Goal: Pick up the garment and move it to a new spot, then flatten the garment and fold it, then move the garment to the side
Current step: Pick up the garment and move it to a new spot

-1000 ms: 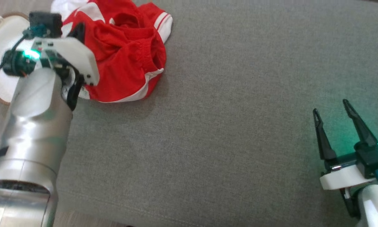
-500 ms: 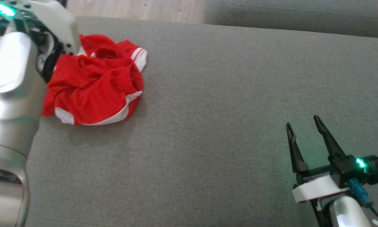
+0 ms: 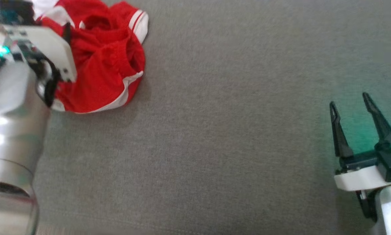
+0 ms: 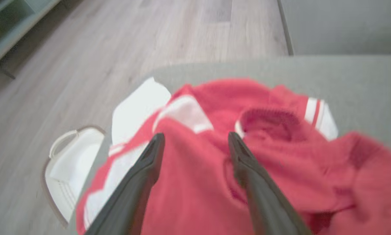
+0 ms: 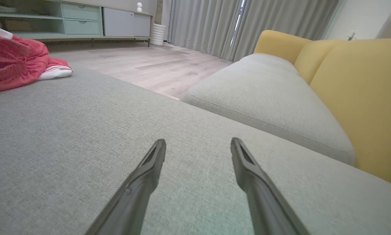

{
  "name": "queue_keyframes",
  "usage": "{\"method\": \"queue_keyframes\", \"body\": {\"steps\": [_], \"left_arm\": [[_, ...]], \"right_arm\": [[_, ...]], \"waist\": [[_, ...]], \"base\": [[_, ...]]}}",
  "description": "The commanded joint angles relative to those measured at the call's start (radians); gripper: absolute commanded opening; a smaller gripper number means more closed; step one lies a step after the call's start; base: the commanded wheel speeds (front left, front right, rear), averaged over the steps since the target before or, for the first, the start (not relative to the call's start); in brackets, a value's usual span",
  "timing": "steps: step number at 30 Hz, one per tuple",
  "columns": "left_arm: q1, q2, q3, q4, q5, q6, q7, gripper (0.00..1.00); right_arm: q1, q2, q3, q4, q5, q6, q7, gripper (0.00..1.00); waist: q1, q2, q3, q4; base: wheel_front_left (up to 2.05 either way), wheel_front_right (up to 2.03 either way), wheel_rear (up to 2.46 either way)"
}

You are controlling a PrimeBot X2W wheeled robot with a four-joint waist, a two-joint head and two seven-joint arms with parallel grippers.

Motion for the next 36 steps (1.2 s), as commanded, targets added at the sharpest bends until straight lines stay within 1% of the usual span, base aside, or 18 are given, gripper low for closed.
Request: {"method": "queue_keyframes", "body": {"steps": [1,6,7,8,10,12,13,15,19,20,21,24,30,34,36], "left_arm": [[-0.007,0.036,0.028,0.004,-0.010,0.010,0.004,1.00],[0.015,-0.010,0.023,0.069,-0.025,0.008,0.005,1.00],[0.017,-0.018,0.019,0.079,-0.027,0.002,0.009,1.00],[0.019,-0.028,0.016,0.089,-0.032,-0.012,0.023,0.00],[0.009,-0.037,0.011,0.094,-0.036,-0.024,0.018,0.00],[-0.007,-0.033,0.003,0.091,-0.028,-0.029,-0.018,0.00],[-0.023,-0.032,-0.002,0.088,-0.023,-0.033,-0.059,0.00],[-0.037,-0.026,-0.013,0.089,-0.013,-0.037,-0.086,0.00],[-0.076,0.001,-0.040,0.085,0.010,-0.046,-0.110,0.00],[-0.076,0.001,-0.040,0.085,0.010,-0.046,-0.110,0.00],[-0.089,0.009,-0.048,0.079,0.018,-0.048,-0.117,0.00],[-0.124,0.028,-0.076,0.058,0.037,-0.054,-0.122,0.00],[-0.176,0.037,-0.138,-0.032,0.044,-0.060,-0.107,0.00],[-0.193,0.046,-0.193,-0.140,0.003,-0.061,-0.074,0.00],[-0.199,0.050,-0.207,-0.200,-0.036,-0.061,-0.054,0.00]], "right_arm": [[-0.019,-0.023,0.022,-0.047,-0.008,0.008,-0.011,1.00],[-0.018,-0.051,0.024,-0.077,-0.013,0.008,-0.011,1.00],[-0.016,-0.055,0.023,-0.081,-0.014,0.008,-0.011,1.00],[-0.015,-0.059,0.022,-0.083,-0.015,0.008,-0.011,1.00],[-0.013,-0.063,0.019,-0.087,-0.016,0.008,-0.011,1.00],[-0.012,-0.064,0.019,-0.085,-0.016,0.008,-0.011,1.00],[-0.015,-0.060,0.026,-0.075,-0.014,0.008,-0.011,1.00],[-0.020,-0.045,0.040,-0.061,-0.009,0.008,-0.011,1.00],[-0.034,-0.002,0.071,-0.026,0.003,0.008,-0.011,1.00],[-0.034,-0.002,0.071,-0.026,0.003,0.008,-0.011,1.00],[-0.036,0.010,0.077,-0.017,0.007,0.008,-0.011,1.00],[-0.037,0.049,0.097,0.010,0.016,0.008,-0.011,1.00],[-0.015,0.107,0.116,0.044,0.034,0.008,-0.011,1.00],[-0.005,0.126,0.124,0.051,0.045,0.008,-0.011,1.00],[-0.004,0.131,0.131,0.049,0.050,0.008,-0.011,1.00]], "waist": [[-0.0002,0.0000,0.078,0.044],[-0.0002,0.0000,0.128,0.071],[-0.0002,0.0000,0.136,0.076],[-0.0002,0.0000,0.142,0.080],[-0.0002,0.0000,0.150,0.088],[-0.0002,0.0000,0.149,0.093],[-0.0002,0.0000,0.131,0.096],[-0.0002,0.0000,0.096,0.090],[-0.0002,0.0000,0.001,0.061],[-0.0002,0.0000,0.001,0.061],[-0.0002,0.0000,-0.025,0.052],[-0.0002,0.0000,-0.108,0.017],[-0.0002,0.0000,-0.245,-0.072],[-0.0002,0.0000,-0.292,-0.145],[-0.0002,0.0000,-0.303,-0.187]], "base": [[0.00,0.00,0.00],[0.00,0.00,0.00],[0.00,0.00,0.00],[0.00,0.00,0.00],[0.00,0.00,0.00],[0.00,0.00,0.00],[0.00,0.00,0.00],[0.00,0.00,0.00],[0.00,0.00,0.00],[0.00,0.00,0.00],[0.00,0.00,0.00],[0.00,0.00,0.00],[0.00,0.00,0.00],[0.00,0.00,0.00],[0.00,0.00,0.00]]}}
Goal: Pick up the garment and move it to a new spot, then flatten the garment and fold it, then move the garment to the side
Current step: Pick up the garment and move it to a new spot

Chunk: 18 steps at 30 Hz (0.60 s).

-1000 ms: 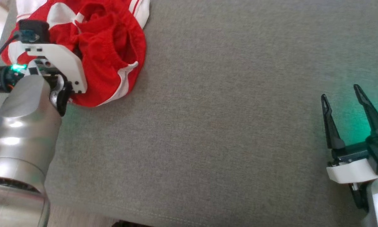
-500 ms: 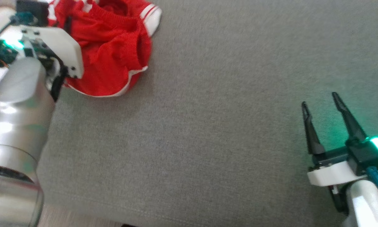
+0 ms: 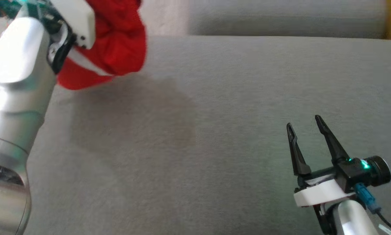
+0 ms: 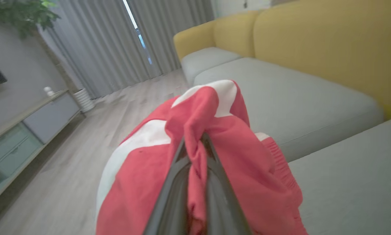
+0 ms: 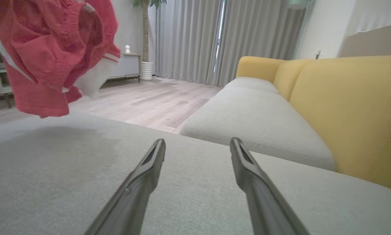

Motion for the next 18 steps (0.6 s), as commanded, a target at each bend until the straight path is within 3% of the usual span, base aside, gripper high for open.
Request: {"method": "queue_keyframes", "body": {"steps": [1,5,10,18], "left_arm": [[-0.089,0.041,0.017,-0.057,-0.019,0.002,0.003,0.00],[-0.089,0.045,0.000,-0.170,-0.084,0.002,0.031,0.00],[-0.060,-0.003,-0.002,-0.270,-0.160,0.002,0.044,0.00],[0.145,-0.096,-0.117,-0.335,-0.126,0.010,-0.045,0.00]], "right_arm": [[-0.021,0.005,0.025,-0.030,0.009,0.008,-0.011,1.00],[-0.024,0.007,0.043,-0.035,0.040,0.008,-0.011,1.00],[-0.025,0.007,0.057,-0.040,0.074,0.008,-0.011,1.00],[-0.047,0.007,0.050,-0.060,0.106,0.008,-0.011,1.00]], "waist": [[0.0003,-0.0001,-0.058,-0.097],[0.0003,-0.0001,-0.060,-0.190],[0.0003,-0.0001,-0.047,-0.287],[0.0003,-0.0001,0.027,-0.377]], "base": [[0.00,0.00,0.00],[0.00,0.00,0.00],[0.00,0.00,0.00],[0.00,0.00,0.00]]}}
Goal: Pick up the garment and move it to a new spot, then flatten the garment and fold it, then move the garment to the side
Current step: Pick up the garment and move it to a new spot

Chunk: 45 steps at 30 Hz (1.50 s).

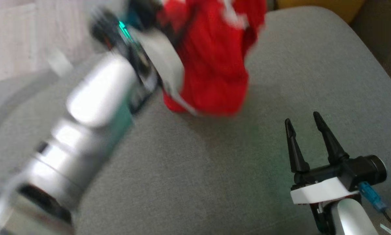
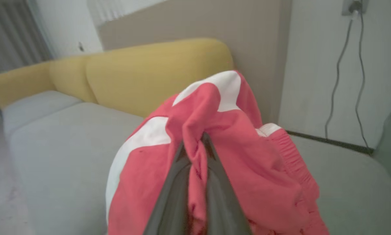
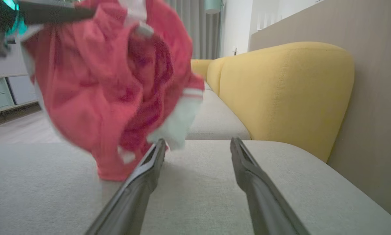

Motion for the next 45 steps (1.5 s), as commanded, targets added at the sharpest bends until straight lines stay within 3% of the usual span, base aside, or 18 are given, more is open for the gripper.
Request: {"method": "queue_keyframes", "body": {"steps": [1,6,11,12,13,17,20,25,30,34,38,45], "left_arm": [[0.057,-0.001,-0.018,-0.003,0.028,0.013,-0.043,0.00],[0.274,-0.111,-0.089,0.088,0.009,0.021,-0.175,0.00],[0.380,-0.139,-0.158,0.119,-0.013,0.017,-0.251,0.00],[0.395,-0.140,-0.179,0.109,-0.015,0.016,-0.276,0.16],[0.407,-0.141,-0.196,0.090,-0.023,0.020,-0.304,1.00],[0.424,-0.141,-0.237,0.031,-0.035,0.081,-0.368,1.00],[0.429,-0.142,-0.212,0.003,-0.012,0.147,-0.388,1.00],[0.533,-0.092,-0.054,-0.123,0.091,0.249,-0.391,1.00],[0.674,-0.020,0.082,-0.204,0.137,0.279,-0.391,1.00],[0.670,0.014,0.136,-0.183,0.154,0.266,-0.391,1.00],[0.559,0.022,0.137,-0.091,0.156,0.213,-0.357,1.00],[0.298,-0.051,0.145,0.129,0.107,0.091,-0.241,1.00]], "right_arm": [[-0.046,0.001,0.017,-0.038,0.009,0.008,-0.011,1.00],[-0.054,0.001,0.000,-0.045,0.011,0.008,-0.011,1.00],[-0.051,0.001,-0.017,-0.045,-0.001,0.008,-0.011,1.00],[-0.047,0.001,-0.020,-0.043,-0.007,0.008,-0.011,1.00],[-0.042,0.001,-0.022,-0.040,-0.011,0.008,-0.011,1.00],[-0.018,0.001,-0.029,-0.030,-0.024,0.008,-0.011,1.00],[0.000,0.001,-0.015,-0.025,-0.031,0.008,-0.011,1.00],[0.036,0.001,-0.022,-0.027,-0.040,0.008,-0.011,1.00],[0.067,0.001,-0.034,-0.032,-0.039,0.008,-0.011,1.00],[0.063,0.001,-0.019,-0.034,-0.041,0.008,-0.011,1.00],[0.030,0.001,-0.011,-0.042,-0.047,0.008,-0.011,1.00],[-0.022,0.001,-0.016,-0.057,-0.064,0.008,-0.011,1.00]], "waist": [[0.0002,-0.0001,0.057,-0.034],[0.0002,-0.0001,0.102,-0.027],[0.0002,-0.0001,0.111,-0.002],[0.0002,-0.0001,0.105,0.005],[0.0002,-0.0001,0.098,0.013],[0.0002,-0.0001,0.053,0.047],[0.0002,-0.0001,0.017,0.064],[0.0002,-0.0001,-0.033,0.100],[0.0002,-0.0001,-0.051,0.133],[0.0002,-0.0001,-0.019,0.127],[0.0002,-0.0001,0.058,0.107],[0.0002,-0.0001,0.209,0.064]], "base": [[0.00,0.00,0.00],[0.00,0.00,0.00],[0.00,0.00,0.00],[0.00,0.00,0.00],[0.00,0.00,0.00],[0.00,0.00,0.00],[0.00,0.00,0.00],[0.00,0.00,0.00],[0.00,0.00,0.00],[0.00,0.00,0.00],[0.00,0.00,0.00],[0.00,0.00,0.00]]}}
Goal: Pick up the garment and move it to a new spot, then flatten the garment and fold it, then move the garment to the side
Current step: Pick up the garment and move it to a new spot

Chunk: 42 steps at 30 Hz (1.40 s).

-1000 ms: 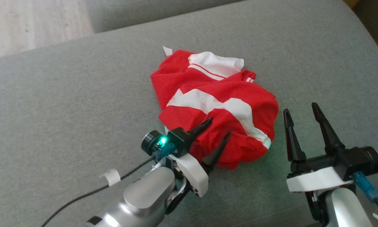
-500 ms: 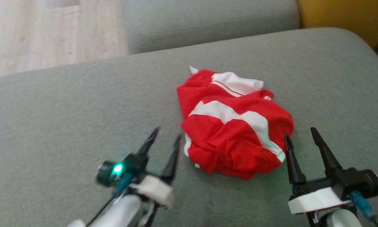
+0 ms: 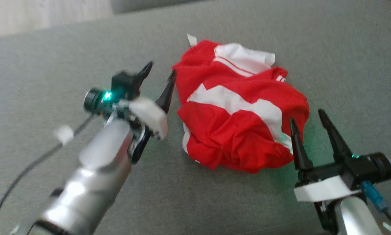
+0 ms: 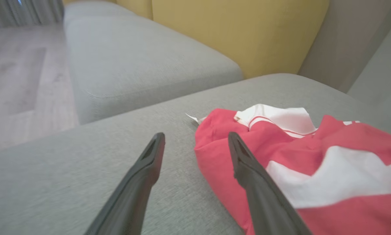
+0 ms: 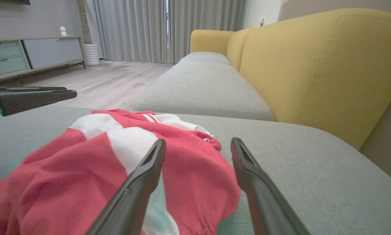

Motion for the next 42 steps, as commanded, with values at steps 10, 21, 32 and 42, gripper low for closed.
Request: {"method": "queue_keyframes", "body": {"steps": [10,21,32,42], "left_arm": [[-0.203,-0.070,-0.033,0.211,-0.131,-0.094,0.195,1.00],[-0.172,0.008,-0.244,0.004,-0.385,-0.095,0.234,0.00],[-0.291,0.081,-0.353,-0.052,-0.460,-0.095,-0.004,0.00],[-0.459,0.154,-0.379,-0.047,-0.491,-0.095,-0.073,0.00]], "right_arm": [[-0.091,-0.003,0.026,-0.047,0.014,0.008,-0.011,1.00],[-0.109,-0.003,0.040,-0.035,0.044,0.008,-0.011,1.00],[-0.057,-0.003,0.034,-0.013,0.068,0.008,-0.011,1.00],[-0.008,-0.003,0.067,0.000,0.093,0.008,-0.011,1.00]], "waist": [[-0.0002,0.0000,0.170,-0.085],[-0.0002,0.0000,0.136,-0.131],[-0.0002,0.0000,0.006,-0.121],[-0.0002,0.0000,-0.121,-0.102]], "base": [[0.00,0.00,0.00],[0.00,0.00,0.00],[0.00,0.00,0.00],[0.00,0.00,0.00]]}}
